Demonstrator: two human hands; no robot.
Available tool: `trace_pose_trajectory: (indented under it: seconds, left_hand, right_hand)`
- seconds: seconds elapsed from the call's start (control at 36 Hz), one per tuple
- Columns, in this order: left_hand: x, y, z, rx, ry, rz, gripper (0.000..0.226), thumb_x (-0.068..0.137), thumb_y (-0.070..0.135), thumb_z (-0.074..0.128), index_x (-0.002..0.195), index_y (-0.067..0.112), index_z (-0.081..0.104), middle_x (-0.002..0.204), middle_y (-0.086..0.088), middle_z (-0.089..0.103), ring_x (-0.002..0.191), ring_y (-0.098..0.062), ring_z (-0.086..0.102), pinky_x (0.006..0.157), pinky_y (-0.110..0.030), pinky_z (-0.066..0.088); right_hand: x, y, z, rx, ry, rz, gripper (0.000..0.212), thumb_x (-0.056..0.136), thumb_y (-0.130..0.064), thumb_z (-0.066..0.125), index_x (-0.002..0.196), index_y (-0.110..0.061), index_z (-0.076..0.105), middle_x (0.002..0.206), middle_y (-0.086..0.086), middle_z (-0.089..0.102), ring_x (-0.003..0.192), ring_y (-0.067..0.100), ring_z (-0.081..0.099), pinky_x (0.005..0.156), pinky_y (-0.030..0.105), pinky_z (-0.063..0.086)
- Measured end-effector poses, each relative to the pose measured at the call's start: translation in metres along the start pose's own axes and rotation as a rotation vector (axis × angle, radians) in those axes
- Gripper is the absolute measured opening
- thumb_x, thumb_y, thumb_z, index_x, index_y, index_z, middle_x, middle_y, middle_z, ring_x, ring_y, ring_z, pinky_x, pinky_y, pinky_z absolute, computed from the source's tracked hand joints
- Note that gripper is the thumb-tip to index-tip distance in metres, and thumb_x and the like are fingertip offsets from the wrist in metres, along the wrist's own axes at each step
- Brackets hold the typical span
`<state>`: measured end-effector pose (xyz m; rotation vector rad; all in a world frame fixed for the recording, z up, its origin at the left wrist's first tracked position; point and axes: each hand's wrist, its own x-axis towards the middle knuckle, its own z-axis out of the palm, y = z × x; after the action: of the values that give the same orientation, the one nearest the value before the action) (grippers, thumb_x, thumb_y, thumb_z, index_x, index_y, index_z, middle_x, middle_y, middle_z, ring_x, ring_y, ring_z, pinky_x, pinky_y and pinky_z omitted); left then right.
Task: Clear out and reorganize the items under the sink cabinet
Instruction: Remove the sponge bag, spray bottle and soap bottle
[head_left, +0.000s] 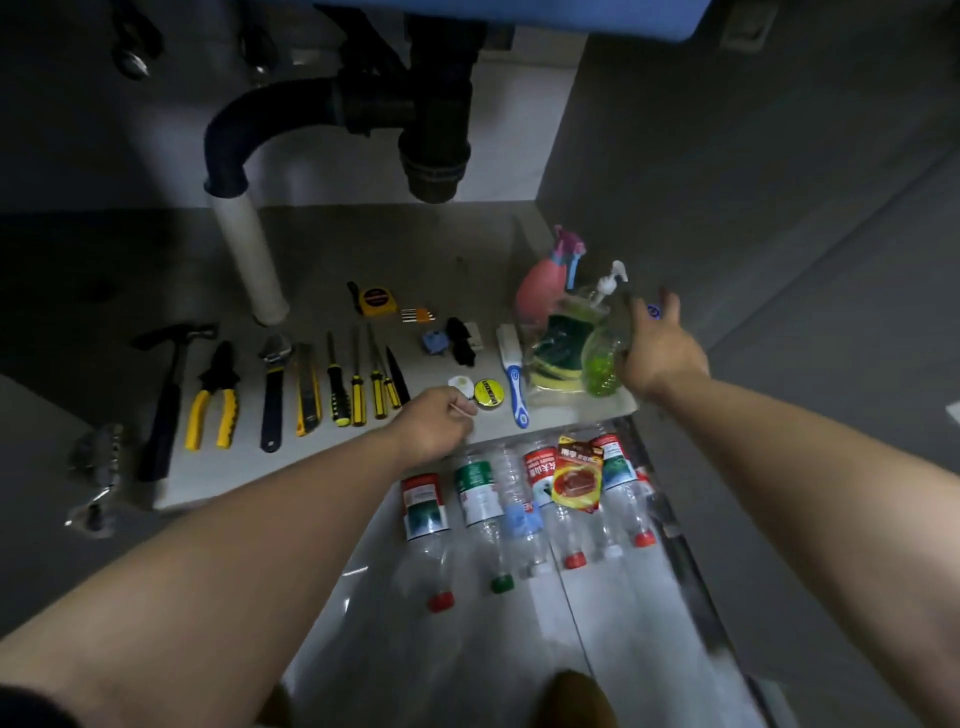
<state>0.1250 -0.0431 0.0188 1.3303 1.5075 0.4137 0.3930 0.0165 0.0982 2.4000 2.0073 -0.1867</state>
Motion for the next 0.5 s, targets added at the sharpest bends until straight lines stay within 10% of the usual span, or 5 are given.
trace_pose_trajectory:
  seconds: [0.14, 0.5]
  left_hand:
    - [0.010, 0.007, 0.013, -0.018, -0.025, 0.018, 0.022, 0.099, 0.016, 0.059, 0.119, 0.015, 0.068, 0.116, -0.010, 0.066, 0.103, -0.024, 0.065, 0.085, -0.026, 0.050]
    - [0.009, 0.030, 0.020, -0.018, -0.110, 0.098, 0.025, 0.092, 0.008, 0.067, 0.116, 0.014, 0.064, 0.092, -0.002, 0.065, 0.081, -0.012, 0.060, 0.074, -0.021, 0.048]
  right_hand:
    - [0.035, 0.011, -0.005, -0.059, -0.158, 0.013, 0.071, 0.089, -0.015, 0.064, 0.153, -0.024, 0.034, 0.156, 0.016, 0.027, 0.132, 0.042, 0.049, 0.109, 0.046, 0.044]
    - [-0.016, 0.007, -0.003, 0.022, 0.026, -0.060, 0.029, 0.085, -0.025, 0.064, 0.111, -0.012, 0.058, 0.111, 0.017, 0.050, 0.091, 0.042, 0.061, 0.083, 0.041, 0.052]
